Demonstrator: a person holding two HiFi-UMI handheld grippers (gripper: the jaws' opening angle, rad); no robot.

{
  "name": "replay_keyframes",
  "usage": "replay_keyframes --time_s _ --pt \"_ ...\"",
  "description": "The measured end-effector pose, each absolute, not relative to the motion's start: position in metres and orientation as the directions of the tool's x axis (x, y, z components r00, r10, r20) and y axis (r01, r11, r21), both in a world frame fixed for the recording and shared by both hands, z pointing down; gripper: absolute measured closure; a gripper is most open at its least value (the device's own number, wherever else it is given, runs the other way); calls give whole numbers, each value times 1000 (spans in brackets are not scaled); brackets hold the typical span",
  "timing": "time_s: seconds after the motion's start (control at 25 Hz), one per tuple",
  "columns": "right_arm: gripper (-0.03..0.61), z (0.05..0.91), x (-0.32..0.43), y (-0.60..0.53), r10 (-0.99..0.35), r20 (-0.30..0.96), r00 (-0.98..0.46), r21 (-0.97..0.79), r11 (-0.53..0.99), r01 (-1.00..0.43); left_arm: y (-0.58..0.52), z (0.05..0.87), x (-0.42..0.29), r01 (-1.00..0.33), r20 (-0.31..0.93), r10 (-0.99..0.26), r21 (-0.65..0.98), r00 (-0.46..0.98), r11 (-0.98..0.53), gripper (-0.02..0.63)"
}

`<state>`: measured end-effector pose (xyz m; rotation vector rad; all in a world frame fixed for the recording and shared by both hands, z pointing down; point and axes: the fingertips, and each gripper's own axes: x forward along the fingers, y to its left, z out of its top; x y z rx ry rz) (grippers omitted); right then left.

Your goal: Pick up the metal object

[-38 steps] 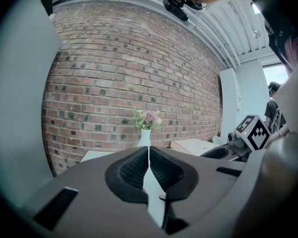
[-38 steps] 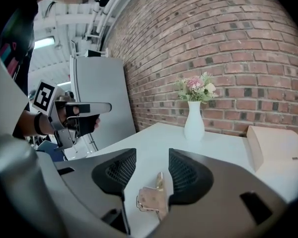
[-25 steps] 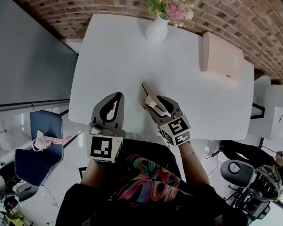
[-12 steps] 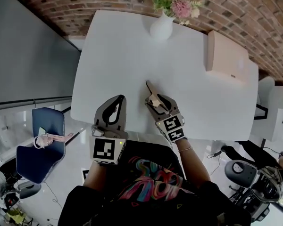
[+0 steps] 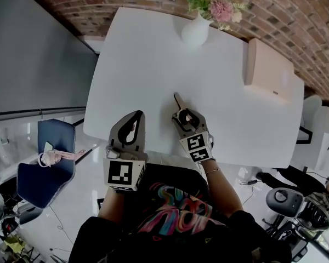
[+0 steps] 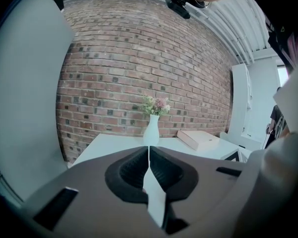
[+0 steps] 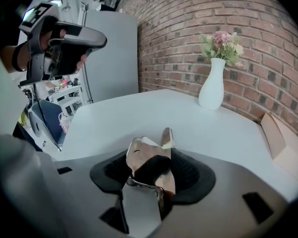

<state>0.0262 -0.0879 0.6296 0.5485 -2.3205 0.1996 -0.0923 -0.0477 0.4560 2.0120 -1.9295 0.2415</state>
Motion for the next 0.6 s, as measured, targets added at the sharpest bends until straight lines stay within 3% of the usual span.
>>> replay_keyframes --time_s 0.24,0.4,0.6 --pt "348 630 24 -87 -343 696 -631 34 894 -447 -47 453 -100 -991 337 -940 134 46 0 584" --pt "455 623 27 -92 -373 680 -632 51 883 -467 -46 453 -100 -991 340 -939 131 47 -2 584" --pt "459 616 29 -99 -370 678 -635 4 866 -500 -45 454 -101 -992 351 -935 129 42 4 584"
